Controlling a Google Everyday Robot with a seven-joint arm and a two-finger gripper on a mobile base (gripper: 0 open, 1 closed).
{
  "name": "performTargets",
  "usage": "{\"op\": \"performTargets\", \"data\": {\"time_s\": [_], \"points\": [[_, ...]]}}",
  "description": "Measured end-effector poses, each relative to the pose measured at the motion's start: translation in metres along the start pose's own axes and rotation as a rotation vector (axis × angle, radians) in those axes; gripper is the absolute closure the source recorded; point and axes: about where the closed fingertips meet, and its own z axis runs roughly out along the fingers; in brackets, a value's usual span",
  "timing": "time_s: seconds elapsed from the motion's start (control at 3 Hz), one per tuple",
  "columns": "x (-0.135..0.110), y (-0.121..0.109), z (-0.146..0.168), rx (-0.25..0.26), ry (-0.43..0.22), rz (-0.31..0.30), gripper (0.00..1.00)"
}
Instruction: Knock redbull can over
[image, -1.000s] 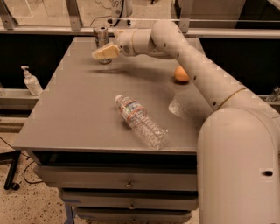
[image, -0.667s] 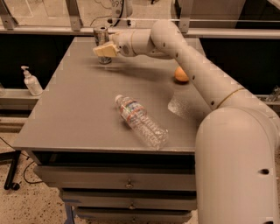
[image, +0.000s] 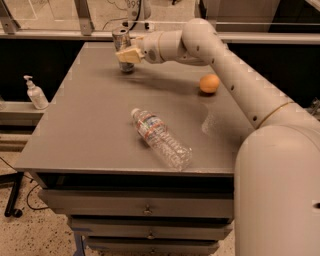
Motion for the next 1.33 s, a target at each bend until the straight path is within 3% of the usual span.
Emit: {"op": "performTargets", "data": {"time_s": [0.33, 0.67, 1.33], "points": [[-0.017, -0.006, -0.029, -0.008, 0.060, -0.071, 1.00], [-0.035, -0.004, -0.059, -0.041, 0.188, -0.161, 1.00], [-0.011, 0.028, -0.119, -0.166, 0.568, -0.289, 1.00]]}}
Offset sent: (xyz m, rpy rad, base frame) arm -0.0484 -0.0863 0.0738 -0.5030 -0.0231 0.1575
